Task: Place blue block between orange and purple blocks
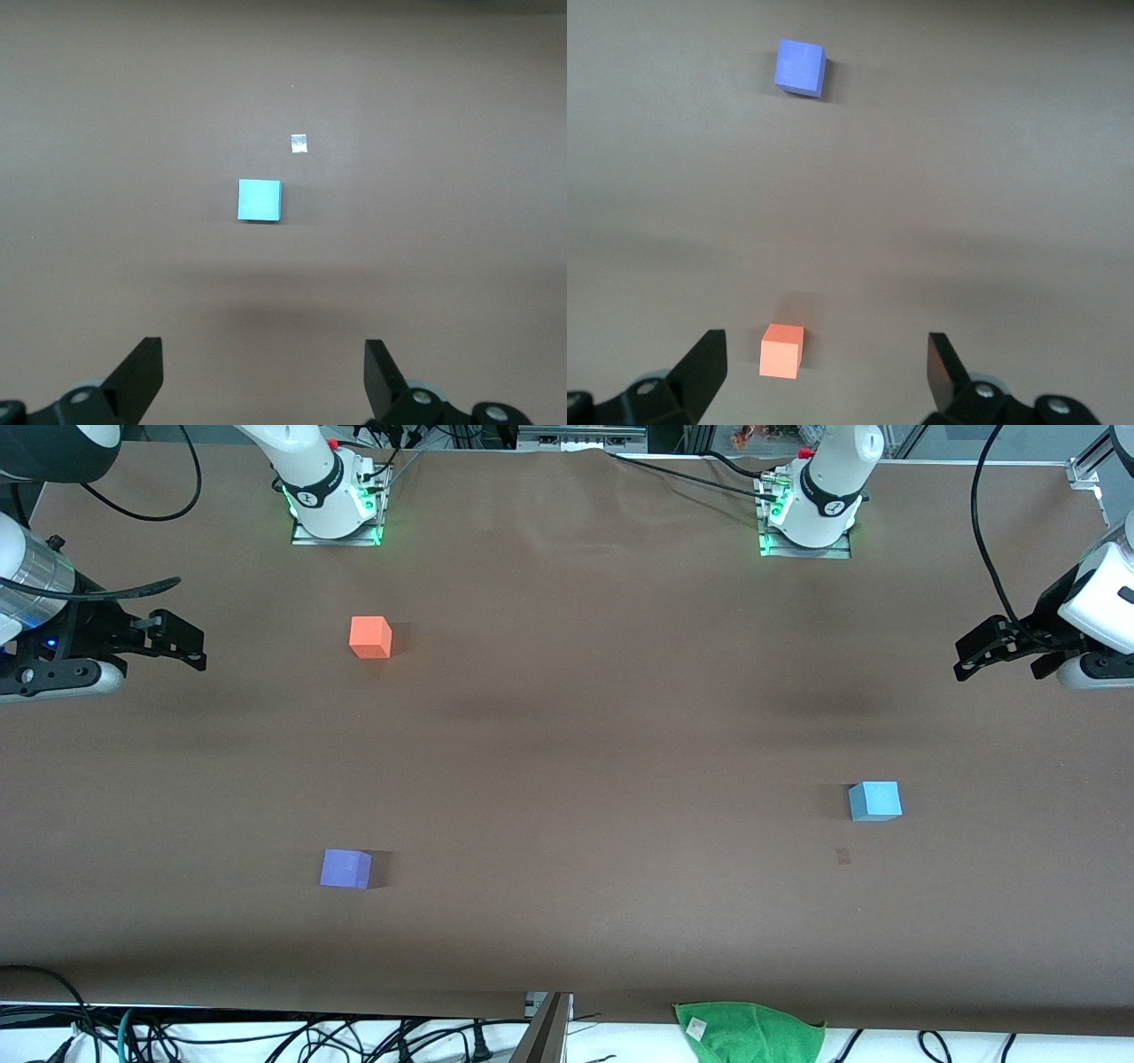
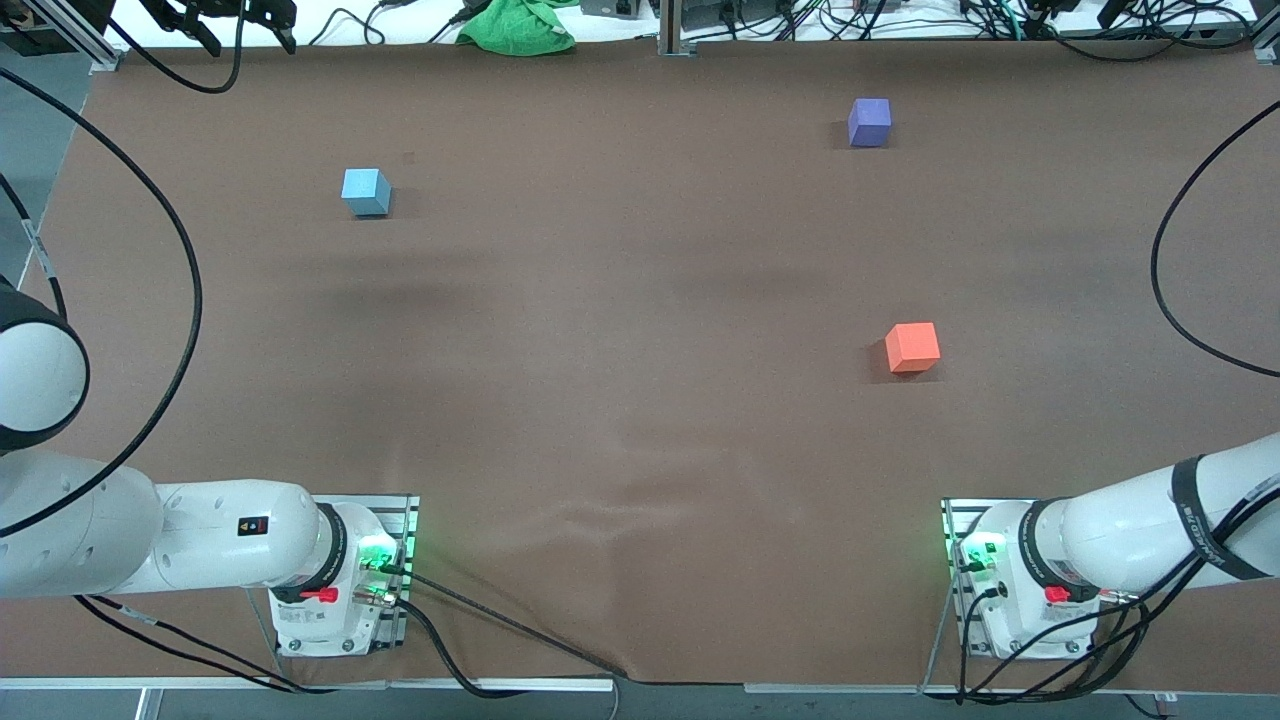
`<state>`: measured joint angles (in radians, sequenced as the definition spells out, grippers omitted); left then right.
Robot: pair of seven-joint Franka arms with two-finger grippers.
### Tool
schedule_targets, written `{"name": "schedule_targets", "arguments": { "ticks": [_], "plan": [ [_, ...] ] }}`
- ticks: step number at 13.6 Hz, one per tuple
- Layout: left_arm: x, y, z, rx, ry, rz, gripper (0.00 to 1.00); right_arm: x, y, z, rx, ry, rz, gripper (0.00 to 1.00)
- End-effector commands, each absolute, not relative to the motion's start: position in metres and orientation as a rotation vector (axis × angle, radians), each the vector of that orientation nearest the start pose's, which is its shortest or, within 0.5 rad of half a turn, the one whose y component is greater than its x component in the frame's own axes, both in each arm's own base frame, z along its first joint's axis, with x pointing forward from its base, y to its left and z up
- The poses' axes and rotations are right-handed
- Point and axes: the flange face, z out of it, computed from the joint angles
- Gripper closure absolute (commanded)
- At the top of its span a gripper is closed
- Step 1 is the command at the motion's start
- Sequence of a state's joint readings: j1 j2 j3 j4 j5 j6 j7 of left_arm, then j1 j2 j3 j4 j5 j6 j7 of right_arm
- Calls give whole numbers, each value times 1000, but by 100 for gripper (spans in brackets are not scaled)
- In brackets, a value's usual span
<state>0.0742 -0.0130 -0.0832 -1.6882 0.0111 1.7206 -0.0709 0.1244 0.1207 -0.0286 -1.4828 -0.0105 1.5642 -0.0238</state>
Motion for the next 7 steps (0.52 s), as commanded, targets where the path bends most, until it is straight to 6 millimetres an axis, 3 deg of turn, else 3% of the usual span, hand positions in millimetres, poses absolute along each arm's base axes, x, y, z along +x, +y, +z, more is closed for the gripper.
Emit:
{"name": "schedule_targets", "arguments": {
  "ticks": [1,7],
  "plan": [
    [560,-2,594,-3143,-87,-39,0,586,56,602,-3158,-219,43,0],
    [564,-2,599,-3145,-114,-53,0,586,55,601,-3158,-216,47,0]
  ]
}}
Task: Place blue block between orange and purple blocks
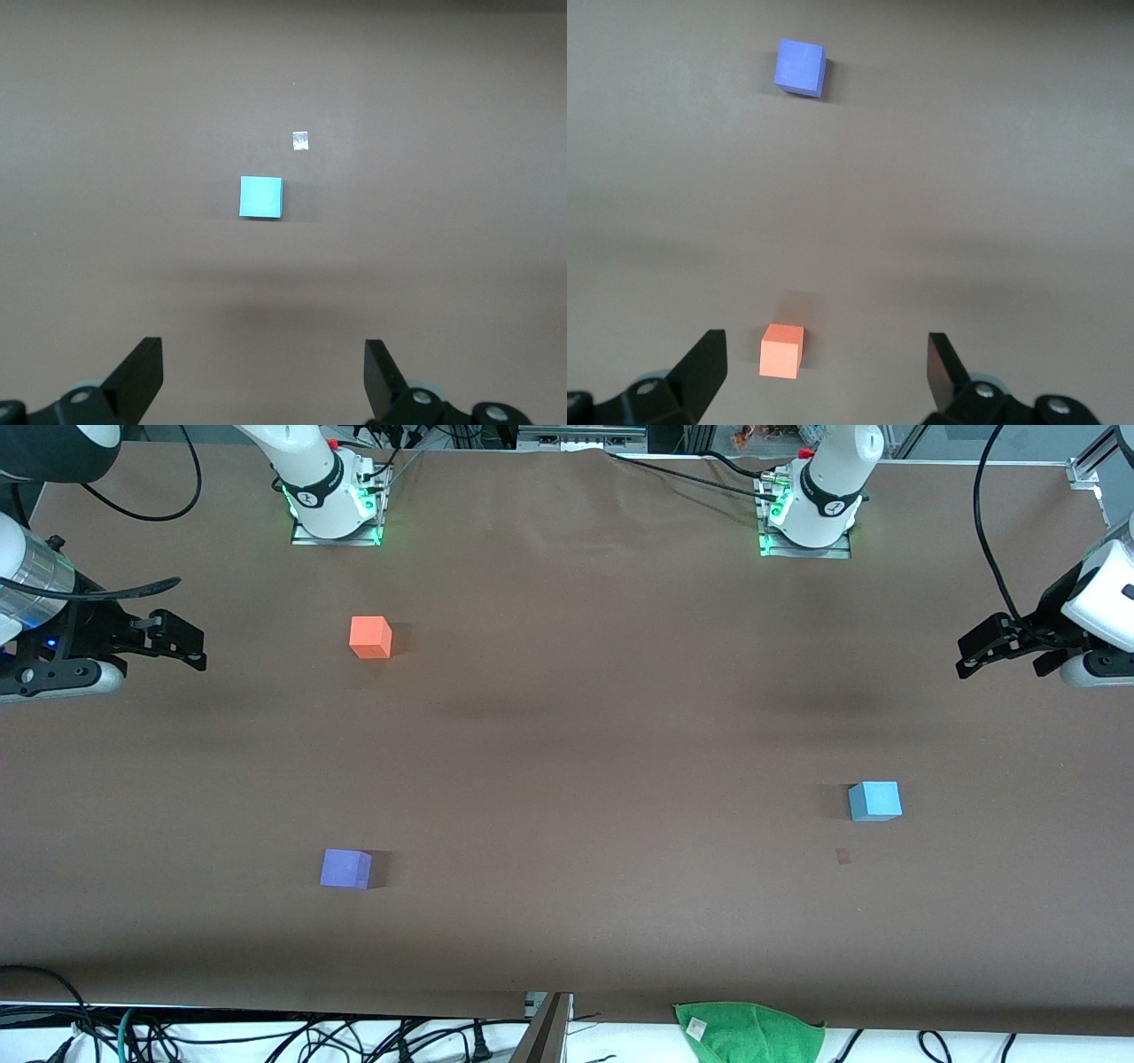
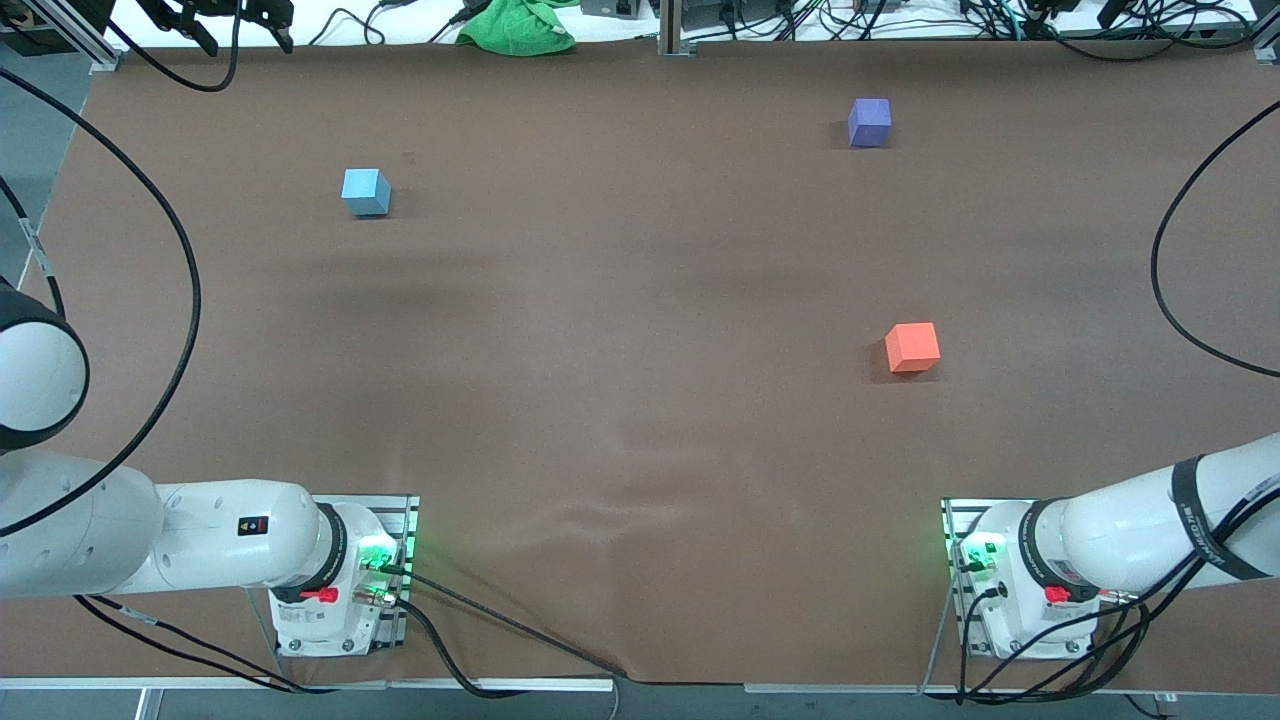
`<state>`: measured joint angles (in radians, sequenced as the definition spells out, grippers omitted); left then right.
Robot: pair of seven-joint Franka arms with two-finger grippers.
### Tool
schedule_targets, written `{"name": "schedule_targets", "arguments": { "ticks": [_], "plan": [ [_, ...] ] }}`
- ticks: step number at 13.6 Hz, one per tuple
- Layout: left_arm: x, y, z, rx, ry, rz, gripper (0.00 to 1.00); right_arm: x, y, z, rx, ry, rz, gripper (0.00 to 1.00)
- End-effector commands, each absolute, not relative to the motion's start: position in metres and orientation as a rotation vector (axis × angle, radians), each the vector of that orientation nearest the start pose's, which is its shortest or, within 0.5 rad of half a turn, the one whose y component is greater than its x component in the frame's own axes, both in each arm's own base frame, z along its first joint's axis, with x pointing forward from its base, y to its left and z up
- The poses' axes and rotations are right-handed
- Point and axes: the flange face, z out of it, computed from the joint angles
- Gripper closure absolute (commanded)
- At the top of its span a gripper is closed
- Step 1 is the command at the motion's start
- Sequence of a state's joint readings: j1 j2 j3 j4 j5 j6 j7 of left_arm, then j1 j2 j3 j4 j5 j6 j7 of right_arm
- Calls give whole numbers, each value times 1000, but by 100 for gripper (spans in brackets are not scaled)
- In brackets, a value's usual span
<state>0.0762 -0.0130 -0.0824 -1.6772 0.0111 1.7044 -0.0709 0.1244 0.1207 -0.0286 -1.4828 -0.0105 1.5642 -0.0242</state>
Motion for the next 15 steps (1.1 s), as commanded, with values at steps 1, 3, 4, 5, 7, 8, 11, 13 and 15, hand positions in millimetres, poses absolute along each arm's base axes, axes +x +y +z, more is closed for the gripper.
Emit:
{"name": "schedule_targets", "arguments": {
  "ticks": [1,3,4,5,7,8,11,13,15],
  "plan": [
    [564,-2,599,-3144,-114,-50,0,586,53,601,-3158,-212,50,0],
    [566,-3,595,-3143,-111,-41,0,587,49,601,-3159,-204,50,0],
    [567,-4,593,-3142,-106,-36,0,587,49,601,-3159,-202,50,0],
    [567,-4,593,-3142,-99,-36,0,587,49,601,-3159,-200,50,0],
    [566,0,594,-3145,-99,-31,0,587,48,601,-3159,-202,48,0],
    [564,0,592,-3149,-95,-5,0,587,48,601,-3159,-202,48,0],
    [565,-3,588,-3153,-101,15,0,587,48,601,-3161,-202,48,0],
    [572,-1,569,-3154,-92,66,0,587,49,601,-3159,-202,48,0],
    [575,0,557,-3153,-113,102,0,586,52,602,-3160,-212,45,0]
  ]
}}
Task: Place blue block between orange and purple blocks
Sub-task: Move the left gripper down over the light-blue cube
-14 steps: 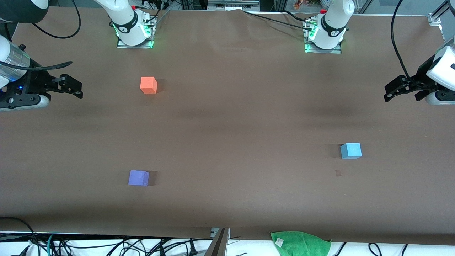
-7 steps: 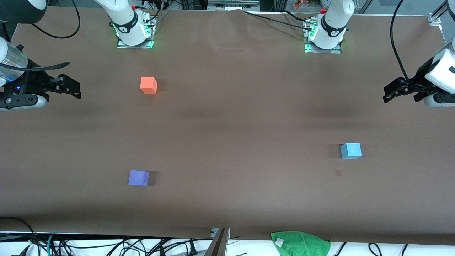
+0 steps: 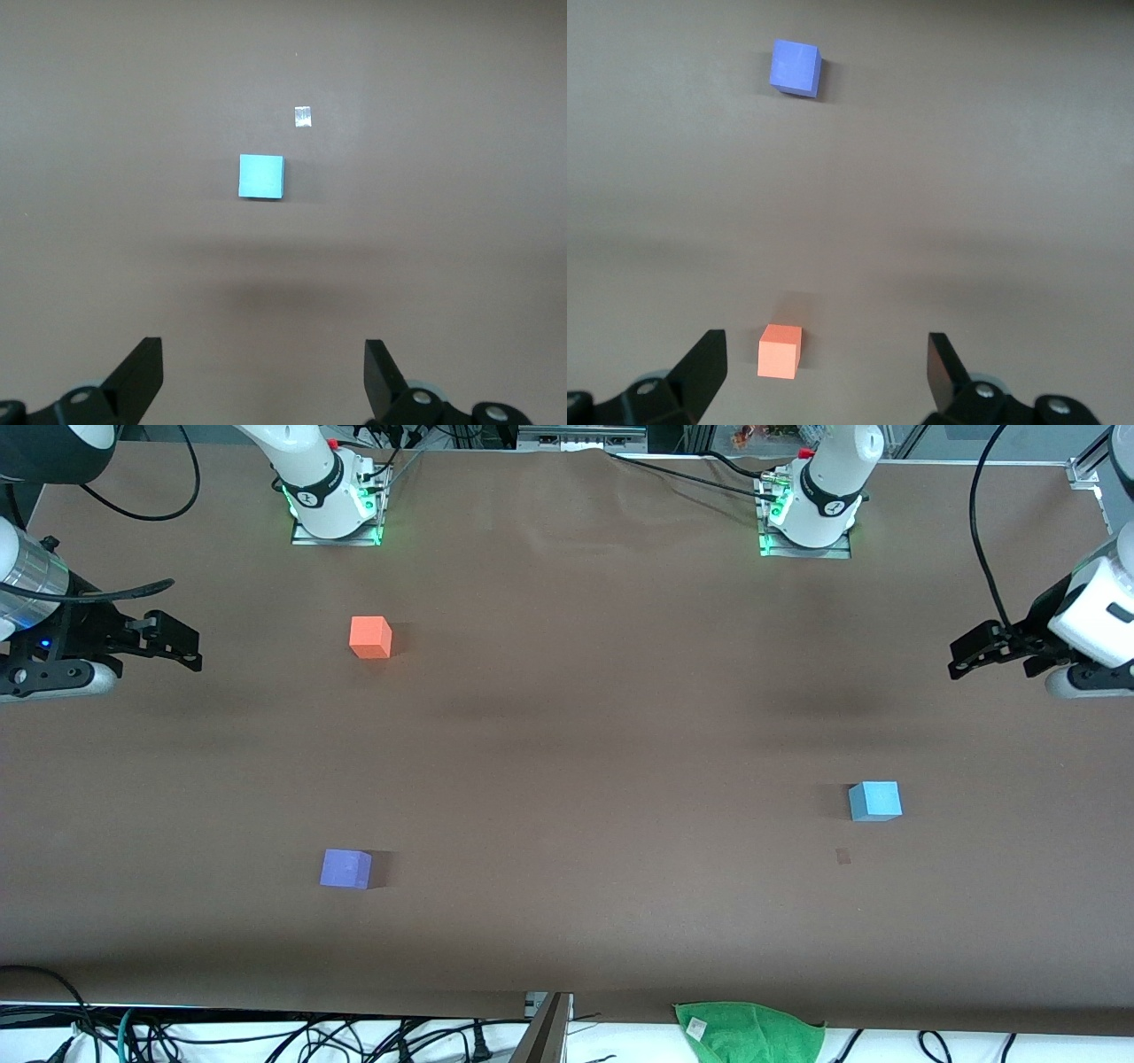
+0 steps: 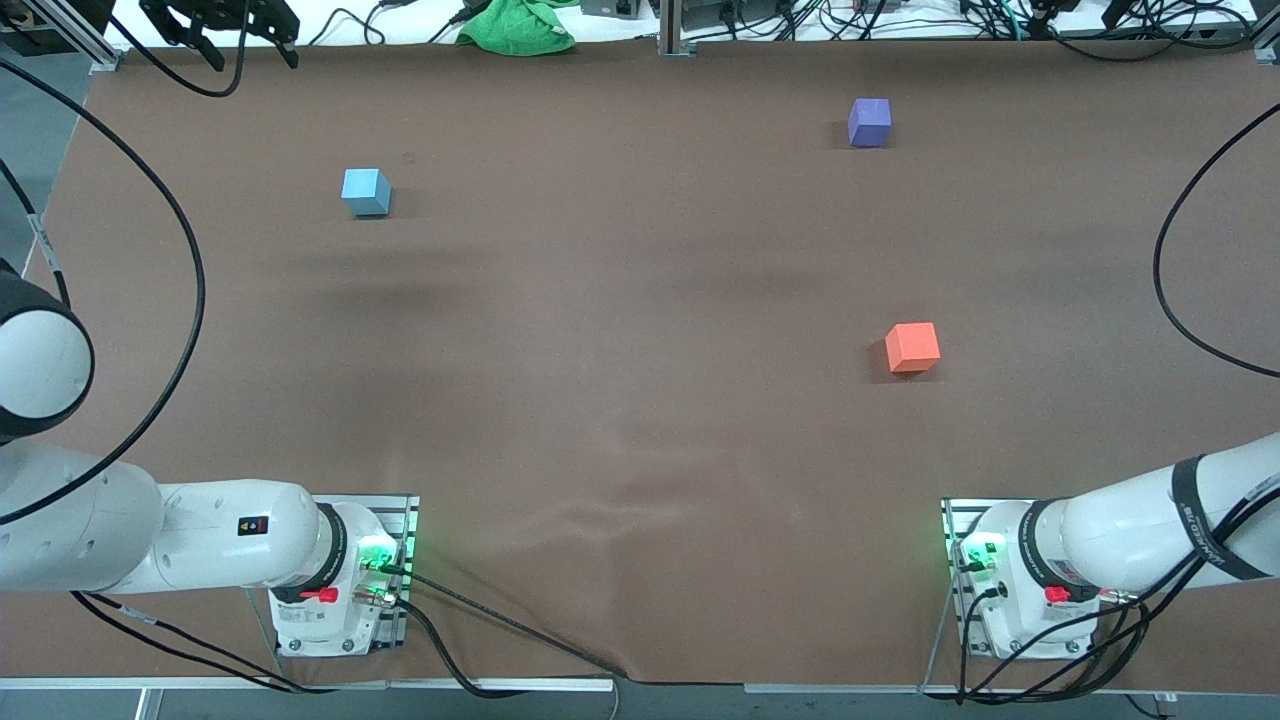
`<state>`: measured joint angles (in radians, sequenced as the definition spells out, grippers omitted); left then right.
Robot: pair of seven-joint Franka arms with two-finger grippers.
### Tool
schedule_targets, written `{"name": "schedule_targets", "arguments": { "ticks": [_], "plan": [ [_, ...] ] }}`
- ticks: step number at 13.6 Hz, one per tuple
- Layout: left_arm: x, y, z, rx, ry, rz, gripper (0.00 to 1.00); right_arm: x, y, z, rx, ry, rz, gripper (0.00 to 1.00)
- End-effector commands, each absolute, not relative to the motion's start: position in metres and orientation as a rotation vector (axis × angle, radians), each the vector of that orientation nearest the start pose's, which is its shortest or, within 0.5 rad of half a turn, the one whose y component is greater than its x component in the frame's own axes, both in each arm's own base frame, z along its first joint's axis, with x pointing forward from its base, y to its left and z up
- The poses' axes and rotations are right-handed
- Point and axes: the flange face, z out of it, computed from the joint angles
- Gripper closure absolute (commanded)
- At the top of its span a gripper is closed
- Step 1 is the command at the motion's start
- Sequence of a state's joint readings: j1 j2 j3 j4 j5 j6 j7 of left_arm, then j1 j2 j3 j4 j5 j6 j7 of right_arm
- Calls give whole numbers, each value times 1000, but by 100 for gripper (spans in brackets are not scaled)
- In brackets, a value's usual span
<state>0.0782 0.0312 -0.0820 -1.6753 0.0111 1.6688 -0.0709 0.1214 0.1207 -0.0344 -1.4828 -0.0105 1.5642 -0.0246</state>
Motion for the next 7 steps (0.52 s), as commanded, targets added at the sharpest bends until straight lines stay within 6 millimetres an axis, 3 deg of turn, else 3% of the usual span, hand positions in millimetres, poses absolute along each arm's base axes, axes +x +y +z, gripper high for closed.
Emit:
{"name": "schedule_targets", "arguments": {
  "ticks": [1,7],
  "plan": [
    [575,1,554,-3152,-121,114,0,587,52,601,-3160,-212,48,0],
    [574,4,548,-3138,-120,154,0,587,52,601,-3160,-214,48,0]
  ]
}}
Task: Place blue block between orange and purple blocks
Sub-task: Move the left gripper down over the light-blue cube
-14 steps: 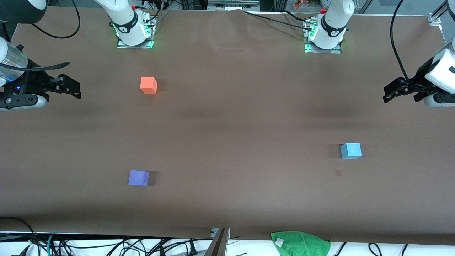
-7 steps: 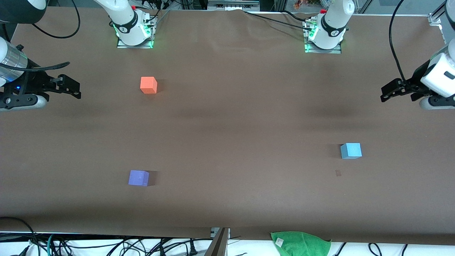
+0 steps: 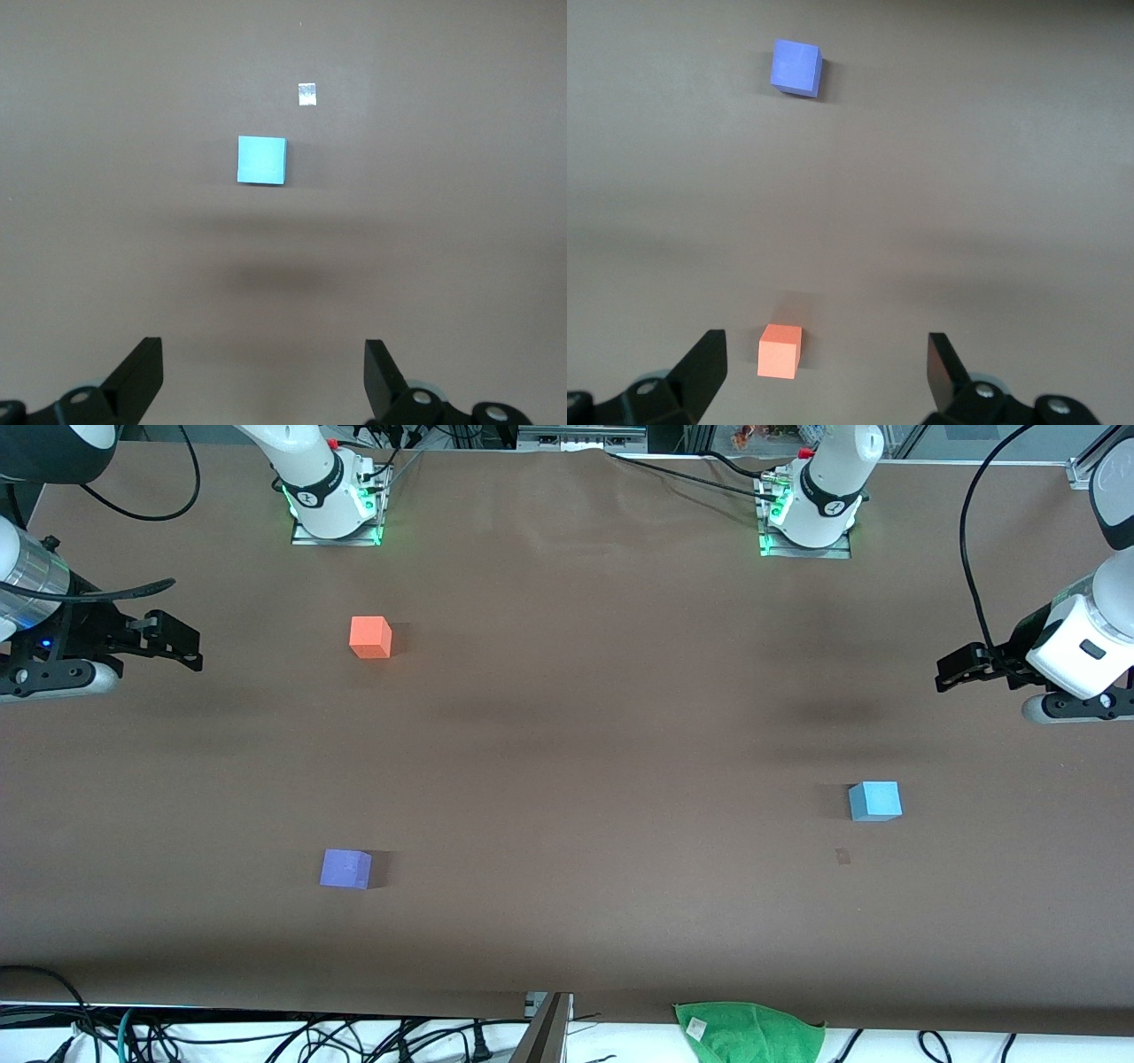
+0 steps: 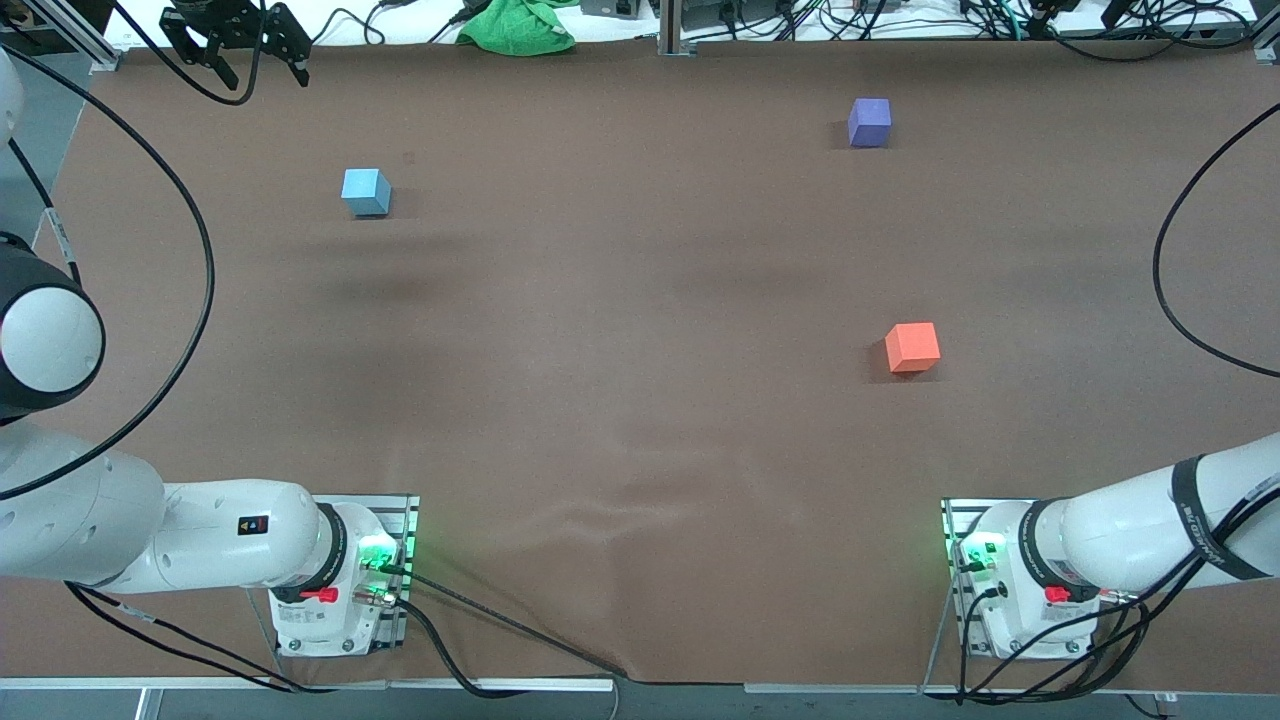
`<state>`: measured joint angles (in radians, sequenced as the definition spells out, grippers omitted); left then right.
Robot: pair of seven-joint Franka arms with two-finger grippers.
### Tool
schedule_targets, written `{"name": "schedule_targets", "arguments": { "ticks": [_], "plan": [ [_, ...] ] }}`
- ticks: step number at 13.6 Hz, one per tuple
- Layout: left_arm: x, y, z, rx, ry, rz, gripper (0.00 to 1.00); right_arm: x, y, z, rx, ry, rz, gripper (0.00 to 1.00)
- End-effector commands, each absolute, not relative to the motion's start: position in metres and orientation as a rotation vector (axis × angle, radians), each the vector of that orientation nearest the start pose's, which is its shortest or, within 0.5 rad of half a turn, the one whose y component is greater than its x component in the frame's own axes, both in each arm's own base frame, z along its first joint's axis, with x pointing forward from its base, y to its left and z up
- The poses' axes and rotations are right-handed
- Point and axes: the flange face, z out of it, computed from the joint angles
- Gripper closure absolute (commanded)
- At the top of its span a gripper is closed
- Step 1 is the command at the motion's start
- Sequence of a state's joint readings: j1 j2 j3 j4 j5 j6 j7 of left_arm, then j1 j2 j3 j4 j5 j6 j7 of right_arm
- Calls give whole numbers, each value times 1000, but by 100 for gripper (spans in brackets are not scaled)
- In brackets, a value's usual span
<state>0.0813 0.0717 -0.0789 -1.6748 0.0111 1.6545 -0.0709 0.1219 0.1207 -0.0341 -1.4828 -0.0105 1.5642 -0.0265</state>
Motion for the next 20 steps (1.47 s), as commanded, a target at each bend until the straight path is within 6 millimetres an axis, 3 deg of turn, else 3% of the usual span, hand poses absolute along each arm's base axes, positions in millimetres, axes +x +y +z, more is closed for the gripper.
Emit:
{"name": "schedule_targets", "arguments": {
  "ticks": [1,6,12,15,17,20],
  "plan": [
    [575,4,548,-3138,-120,154,0,586,53,601,-3160,-214,48,0],
    [577,4,542,-3138,-120,171,0,586,52,602,-3160,-214,45,0],
    [591,5,494,-3150,-142,238,0,586,53,602,-3160,-214,48,0],
    [588,4,446,-3144,-207,222,0,586,52,602,-3160,-212,50,0],
    [594,12,394,-3151,-228,188,0,586,53,602,-3160,-214,50,0],
    [615,18,330,-3164,-249,155,0,586,53,602,-3160,-216,48,0]
  ]
}}
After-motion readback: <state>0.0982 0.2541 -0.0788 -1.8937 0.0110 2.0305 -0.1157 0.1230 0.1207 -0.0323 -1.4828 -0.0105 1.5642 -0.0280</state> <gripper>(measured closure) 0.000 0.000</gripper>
